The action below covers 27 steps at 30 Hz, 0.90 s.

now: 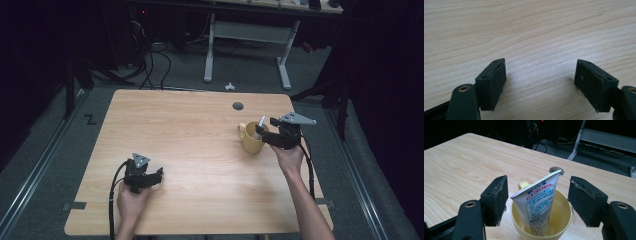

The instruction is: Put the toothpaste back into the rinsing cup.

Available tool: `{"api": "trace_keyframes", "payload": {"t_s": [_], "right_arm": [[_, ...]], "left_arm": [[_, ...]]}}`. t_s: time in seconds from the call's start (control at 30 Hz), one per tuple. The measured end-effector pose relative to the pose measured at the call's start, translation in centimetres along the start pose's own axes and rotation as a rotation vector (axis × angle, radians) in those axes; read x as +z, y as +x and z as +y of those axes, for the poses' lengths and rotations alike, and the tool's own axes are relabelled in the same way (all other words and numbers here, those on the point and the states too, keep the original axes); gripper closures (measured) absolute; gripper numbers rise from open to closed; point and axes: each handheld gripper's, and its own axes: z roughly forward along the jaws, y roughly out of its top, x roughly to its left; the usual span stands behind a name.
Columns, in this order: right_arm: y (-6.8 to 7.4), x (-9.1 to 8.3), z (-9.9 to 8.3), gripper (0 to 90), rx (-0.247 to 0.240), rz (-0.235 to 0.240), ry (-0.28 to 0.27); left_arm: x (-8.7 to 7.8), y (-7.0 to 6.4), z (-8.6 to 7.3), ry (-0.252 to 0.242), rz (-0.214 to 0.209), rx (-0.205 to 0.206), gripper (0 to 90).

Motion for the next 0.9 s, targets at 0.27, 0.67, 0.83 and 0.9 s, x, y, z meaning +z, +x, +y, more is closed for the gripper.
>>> {"api": "trace_keyframes", "payload": {"t_s": [0.27, 0.67, 0.83, 0.9], "right_arm": [[0.2, -0.8, -0.1, 33.3, -0.005, 0.004, -0.009], [0.5, -2.0, -0.1, 35.1, -0.004, 0.019, -0.031], [0.5, -2.5, -0.5, 35.8, 0.007, 0.021, -0.032], [0.4, -2.7, -0.6, 36.0, 0.008, 0.020, -0.033]], "left_arm": [[0.0, 0.0, 0.0, 0.000, 0.000, 0.000, 25.9], [0.0, 0.0, 0.0, 0.000, 0.000, 0.000, 25.9], [0.0, 0.0, 0.0, 0.000, 0.000, 0.000, 25.9], [0.0, 0.0, 0.0, 0.000, 0.000, 0.000, 25.9]]}}
